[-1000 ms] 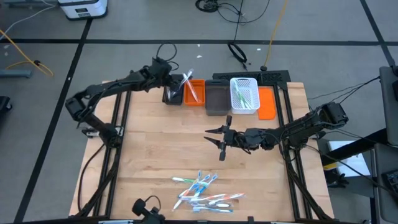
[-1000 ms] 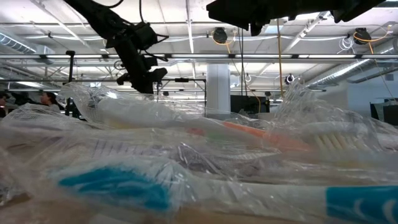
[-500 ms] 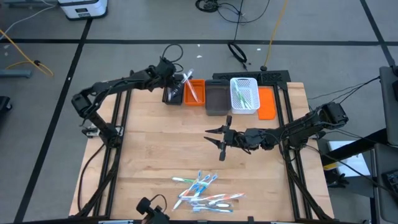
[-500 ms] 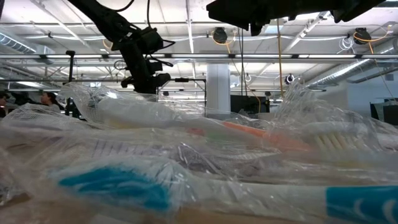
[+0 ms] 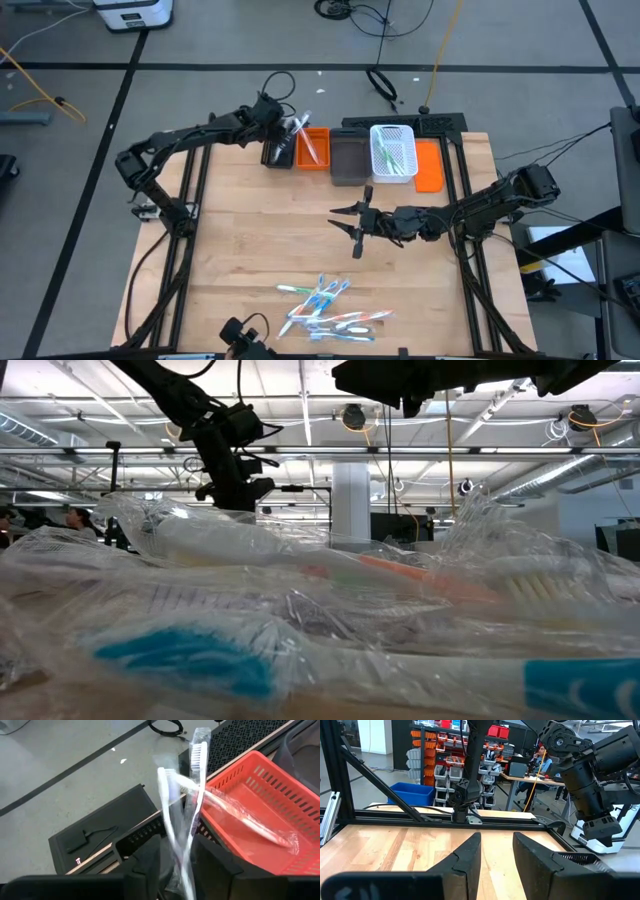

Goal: Pick & Place Toothbrushes
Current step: Put the purple toothbrush into the black basket, then put the green toothbrush into the white bin

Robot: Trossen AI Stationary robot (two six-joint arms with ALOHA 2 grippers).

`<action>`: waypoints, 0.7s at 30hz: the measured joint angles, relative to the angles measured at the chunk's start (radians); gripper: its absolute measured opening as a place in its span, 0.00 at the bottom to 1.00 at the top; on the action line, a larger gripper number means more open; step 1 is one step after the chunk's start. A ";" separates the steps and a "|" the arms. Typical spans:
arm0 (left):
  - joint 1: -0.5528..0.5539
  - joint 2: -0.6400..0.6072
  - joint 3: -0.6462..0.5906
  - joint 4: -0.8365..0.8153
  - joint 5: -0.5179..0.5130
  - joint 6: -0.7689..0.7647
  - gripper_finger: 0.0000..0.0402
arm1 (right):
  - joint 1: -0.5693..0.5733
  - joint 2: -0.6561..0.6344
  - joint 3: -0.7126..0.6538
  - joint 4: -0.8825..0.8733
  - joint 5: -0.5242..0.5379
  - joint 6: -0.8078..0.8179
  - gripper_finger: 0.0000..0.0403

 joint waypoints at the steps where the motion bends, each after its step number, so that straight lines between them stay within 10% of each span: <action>1: 0.000 0.000 0.000 0.000 0.000 -0.002 0.33 | 0.000 0.000 0.000 0.000 0.000 0.000 0.26; 21: -0.061 -0.061 0.000 -0.203 0.163 0.000 0.38 | 0.000 0.000 0.000 -0.018 0.000 0.000 0.26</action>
